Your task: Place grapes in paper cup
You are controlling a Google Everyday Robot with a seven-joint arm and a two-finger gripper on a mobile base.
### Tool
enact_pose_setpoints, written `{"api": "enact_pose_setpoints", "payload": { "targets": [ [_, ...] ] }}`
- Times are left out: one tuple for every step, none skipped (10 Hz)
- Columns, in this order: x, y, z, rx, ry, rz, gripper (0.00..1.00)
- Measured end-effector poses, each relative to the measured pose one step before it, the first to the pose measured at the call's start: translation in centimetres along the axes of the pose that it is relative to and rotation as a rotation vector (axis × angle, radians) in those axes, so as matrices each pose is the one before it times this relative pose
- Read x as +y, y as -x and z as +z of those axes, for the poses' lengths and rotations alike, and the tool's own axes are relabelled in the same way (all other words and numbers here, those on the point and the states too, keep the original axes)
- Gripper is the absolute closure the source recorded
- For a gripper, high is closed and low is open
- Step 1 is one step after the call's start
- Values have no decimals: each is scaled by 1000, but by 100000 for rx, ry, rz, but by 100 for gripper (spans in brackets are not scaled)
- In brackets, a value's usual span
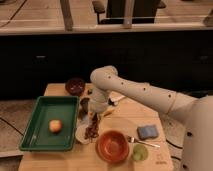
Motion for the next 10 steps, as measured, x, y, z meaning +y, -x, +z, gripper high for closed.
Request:
{"api": "enact_pose_setpoints", "payload": {
  "targets": [
    [-432,304,-94,162,436,-1773,100],
    [-300,252,-79,128,403,-1499,100],
    [-232,178,-29,0,338,-1326,100],
    [-483,277,66,-112,604,-2559,100],
    [-402,223,131,-103,632,-2471,100],
    [-317,148,63,-94,308,-1958,100],
    [-255,131,76,-82,370,-2056,100],
    [-277,138,52,-57,220,-2231,100],
    [-235,88,48,-67,180,-1557,100],
    [-450,138,75,-116,267,-2423,99]
  ]
}}
